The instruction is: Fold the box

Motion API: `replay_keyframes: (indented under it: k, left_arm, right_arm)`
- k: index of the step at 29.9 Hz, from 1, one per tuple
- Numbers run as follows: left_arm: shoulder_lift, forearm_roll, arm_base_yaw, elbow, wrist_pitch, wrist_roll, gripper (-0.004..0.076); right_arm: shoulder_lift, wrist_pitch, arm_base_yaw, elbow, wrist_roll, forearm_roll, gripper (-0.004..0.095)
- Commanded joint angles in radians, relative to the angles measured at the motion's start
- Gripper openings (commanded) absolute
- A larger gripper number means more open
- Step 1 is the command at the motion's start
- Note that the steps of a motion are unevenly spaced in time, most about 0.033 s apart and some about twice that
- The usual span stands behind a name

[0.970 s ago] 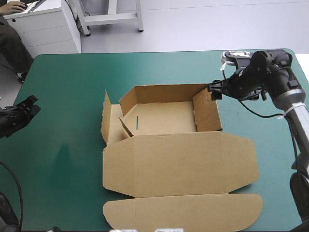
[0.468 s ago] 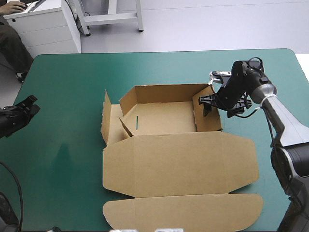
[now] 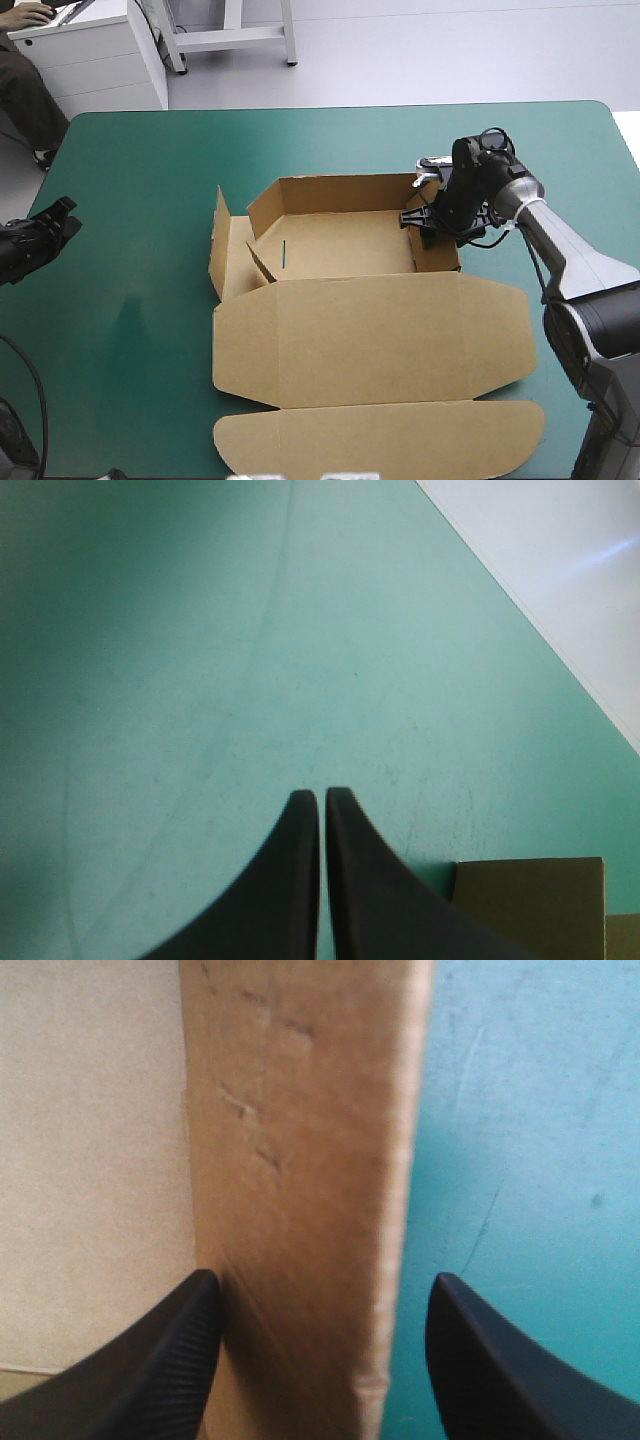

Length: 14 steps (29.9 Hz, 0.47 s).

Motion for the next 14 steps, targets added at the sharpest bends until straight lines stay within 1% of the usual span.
replay_keyframes:
  k: [1, 2, 3, 4, 5, 7, 9, 12, 14]
  left_arm:
    - [-0.039, -0.046, -0.005, -0.023, -0.004, -0.002, 0.0005]
    - [-0.039, -0.046, -0.005, -0.023, -0.004, -0.002, 0.0005]
    - [-0.039, -0.046, -0.005, -0.023, -0.004, -0.002, 0.0005]
    - [-0.039, -0.046, -0.005, -0.023, -0.004, -0.002, 0.0005]
    - [-0.039, -0.046, -0.005, -0.023, -0.004, -0.002, 0.0005]
    - [-0.039, -0.046, -0.005, -0.023, 0.008, -0.002, 0.0005]
    - [-0.039, -0.046, -0.005, -0.023, 0.015, -0.002, 0.0005]
    - [-0.039, -0.046, -0.005, -0.023, 0.026, 0.005, 0.0005]
    - [-0.039, -0.038, -0.005, -0.023, 0.033, 0.023, 0.0005]
  right_arm:
    - [-0.051, -0.008, 0.001, -0.024, 0.001, -0.007, 0.0393]
    - [-0.051, -0.008, 0.001, -0.024, 0.001, -0.007, 0.0284]
    - [-0.051, -0.008, 0.001, -0.024, 0.001, -0.007, 0.0195]
    - [-0.051, -0.008, 0.001, -0.024, 0.001, -0.007, 0.0074]
    - [-0.051, -0.01, 0.001, -0.024, 0.002, -0.007, -0.0023]
    - [-0.051, -0.008, 0.001, -0.024, 0.003, -0.007, 0.0005]
    - [-0.051, 0.001, 0.001, -0.034, 0.003, -0.009, 0.0]
    - [-0.061, 0.049, 0.001, -0.081, -0.017, -0.01, 0.0]
    - [-0.085, 0.053, 0.001, -0.116, -0.027, -0.01, 0.0]
